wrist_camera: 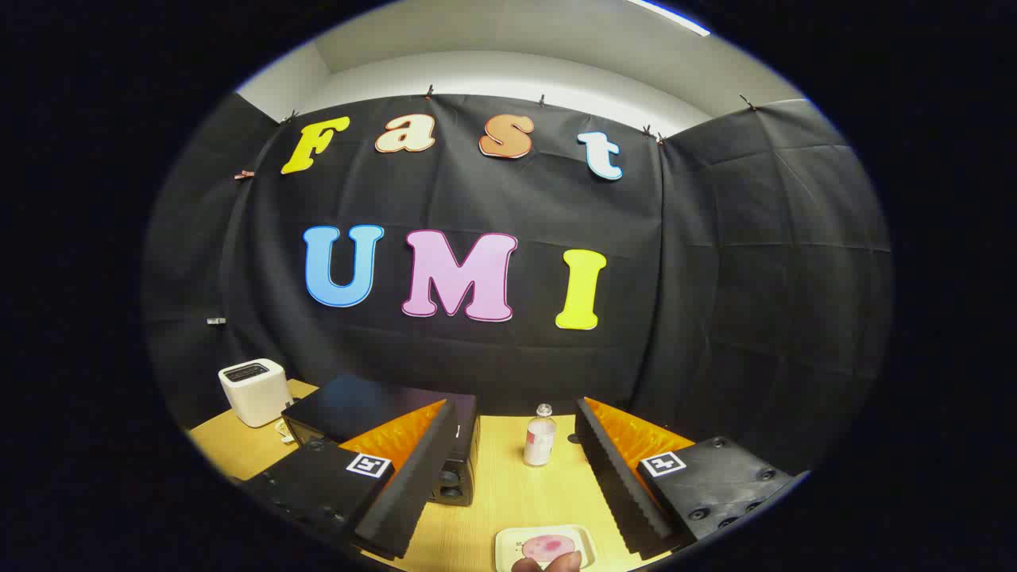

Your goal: Open the toaster oven, put the food inside, and close the toaster oven door.

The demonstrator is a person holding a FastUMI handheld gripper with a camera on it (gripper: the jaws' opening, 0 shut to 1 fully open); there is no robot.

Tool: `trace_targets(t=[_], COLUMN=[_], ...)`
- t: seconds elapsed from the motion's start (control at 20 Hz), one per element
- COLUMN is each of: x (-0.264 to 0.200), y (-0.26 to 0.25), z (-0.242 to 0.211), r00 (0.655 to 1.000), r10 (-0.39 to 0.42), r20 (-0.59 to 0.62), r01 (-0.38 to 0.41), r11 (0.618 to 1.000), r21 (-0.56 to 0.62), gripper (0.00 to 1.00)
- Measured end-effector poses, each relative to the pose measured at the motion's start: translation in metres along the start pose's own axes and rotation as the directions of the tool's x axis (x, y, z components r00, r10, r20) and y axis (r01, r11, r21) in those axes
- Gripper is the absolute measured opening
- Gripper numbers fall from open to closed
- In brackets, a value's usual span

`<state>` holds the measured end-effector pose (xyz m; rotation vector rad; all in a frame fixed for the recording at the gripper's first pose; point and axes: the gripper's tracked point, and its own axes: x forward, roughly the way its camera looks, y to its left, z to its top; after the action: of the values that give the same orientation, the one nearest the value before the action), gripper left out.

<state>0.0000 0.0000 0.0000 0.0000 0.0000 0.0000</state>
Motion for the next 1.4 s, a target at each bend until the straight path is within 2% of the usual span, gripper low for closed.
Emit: trace_targets(t=[1.0, 1.4], x=[0.002, -0.001], y=[0.01, 0.04], z=[0.0, 0.006], r00=[1.0, 0.999], r10=[0.009, 0.044], r20=[0.01, 0.024], r01=[-0.009, -0.045], r11=[1.0, 0.998], r21=[0.029, 0.035], gripper=[0.98, 0.98])
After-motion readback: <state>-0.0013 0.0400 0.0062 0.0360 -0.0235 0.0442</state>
